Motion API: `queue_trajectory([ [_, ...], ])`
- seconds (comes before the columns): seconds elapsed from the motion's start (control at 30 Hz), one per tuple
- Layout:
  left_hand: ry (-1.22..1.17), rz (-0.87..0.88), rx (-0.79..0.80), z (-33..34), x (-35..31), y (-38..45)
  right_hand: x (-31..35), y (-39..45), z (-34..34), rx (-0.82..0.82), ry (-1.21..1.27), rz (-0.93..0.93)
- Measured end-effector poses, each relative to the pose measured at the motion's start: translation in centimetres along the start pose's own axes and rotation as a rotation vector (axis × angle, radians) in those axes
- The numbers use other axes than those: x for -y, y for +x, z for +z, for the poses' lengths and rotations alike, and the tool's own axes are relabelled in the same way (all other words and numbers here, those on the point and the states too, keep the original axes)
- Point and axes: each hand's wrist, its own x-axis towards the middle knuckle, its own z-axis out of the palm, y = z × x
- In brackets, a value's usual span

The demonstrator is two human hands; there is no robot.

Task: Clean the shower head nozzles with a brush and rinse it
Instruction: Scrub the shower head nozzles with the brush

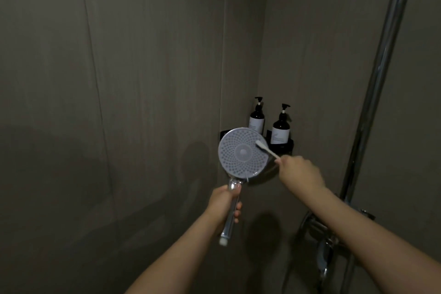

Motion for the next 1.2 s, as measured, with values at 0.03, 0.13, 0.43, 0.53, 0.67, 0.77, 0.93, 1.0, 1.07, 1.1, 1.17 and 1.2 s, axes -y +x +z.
queue_trajectory([
  [0.03,0.003,0.004,0.003,-0.1,-0.2,0.0,0.0,-0.2,0.0,0.006,0.043,0.003],
  [0.13,0.003,0.011,0.023,-0.1,-0.6,-0.1,0.0,-0.4,0.4,0.042,-0.021,-0.051],
  [0.43,0.021,0.034,0.041,0.1,-1.2,-0.2,-0.6,0.1,-0.5,0.014,-0.083,-0.113],
  [0.53,0.031,0.046,0.04,0.3,-1.4,-0.3,-0.4,0.2,-1.0,0.004,-0.14,-0.152],
  [0.67,0.056,0.074,0.044,0.4,-1.9,-0.4,0.0,0.4,-1.6,-0.047,-0.163,-0.2],
  [0.77,0.061,0.086,0.047,0.7,-2.6,-0.5,0.8,0.6,-2.6,-0.082,-0.203,-0.213],
  [0.93,0.081,0.088,0.055,1.0,-3.1,-0.6,1.9,1.4,-4.3,-0.123,-0.259,-0.231],
  [1.0,0.083,0.09,0.049,0.8,-3.1,-0.7,2.3,1.3,-4.1,-0.072,-0.23,-0.257],
  [1.07,0.088,0.094,0.048,0.6,-3.0,-0.7,2.8,1.5,-4.0,-0.091,-0.283,-0.243],
  [1.1,0.091,0.094,0.05,0.6,-2.9,-0.8,2.9,1.5,-4.2,-0.104,-0.298,-0.225],
  [1.17,0.095,0.102,0.046,0.5,-2.9,-0.8,3.3,1.8,-4.1,-0.116,-0.242,-0.231],
  [1.2,0.098,0.109,0.046,0.5,-2.9,-0.9,3.3,2.1,-4.2,-0.118,-0.255,-0.244],
])
